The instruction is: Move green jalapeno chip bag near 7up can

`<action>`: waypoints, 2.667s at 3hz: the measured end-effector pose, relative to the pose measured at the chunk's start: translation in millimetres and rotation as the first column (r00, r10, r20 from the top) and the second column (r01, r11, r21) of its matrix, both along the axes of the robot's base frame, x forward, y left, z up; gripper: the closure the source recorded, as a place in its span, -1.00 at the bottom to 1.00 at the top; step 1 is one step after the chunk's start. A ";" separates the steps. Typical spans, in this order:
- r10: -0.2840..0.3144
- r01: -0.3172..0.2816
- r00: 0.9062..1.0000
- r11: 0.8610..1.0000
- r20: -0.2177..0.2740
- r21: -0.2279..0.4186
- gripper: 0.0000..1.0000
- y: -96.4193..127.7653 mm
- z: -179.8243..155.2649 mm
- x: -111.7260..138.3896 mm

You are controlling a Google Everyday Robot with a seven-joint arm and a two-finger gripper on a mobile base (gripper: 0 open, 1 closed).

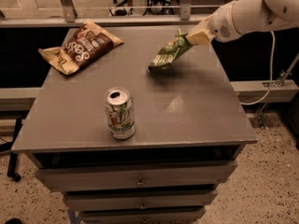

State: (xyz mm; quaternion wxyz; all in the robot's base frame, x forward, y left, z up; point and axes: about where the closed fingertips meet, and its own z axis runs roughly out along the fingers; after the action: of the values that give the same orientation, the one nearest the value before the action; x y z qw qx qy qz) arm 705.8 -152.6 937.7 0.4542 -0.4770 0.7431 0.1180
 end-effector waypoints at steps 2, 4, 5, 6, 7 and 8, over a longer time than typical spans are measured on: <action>0.140 -0.138 0.989 0.989 -0.043 0.050 1.00 47.8 -8.2 -79.2; 0.173 -0.168 0.982 0.983 -0.071 0.069 0.95 50.2 -22.2 -124.8; 0.171 -0.166 0.982 0.985 -0.083 0.055 0.48 42.2 -28.7 -134.3; 0.158 -0.152 0.981 0.987 -0.114 0.054 -0.12 32.3 -36.5 -146.3; 0.153 -0.147 0.979 0.988 -0.131 0.053 -0.58 28.0 -39.2 -152.3; 0.156 -0.150 0.977 0.987 -0.143 0.052 -1.00 22.2 -38.7 -154.6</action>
Offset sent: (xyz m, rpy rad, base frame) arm -0.1125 0.0605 -0.0161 0.0732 0.0774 0.1798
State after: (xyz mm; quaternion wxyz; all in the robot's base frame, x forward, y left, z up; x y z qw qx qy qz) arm 551.2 -130.4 899.0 0.3977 -0.5135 0.7329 0.2025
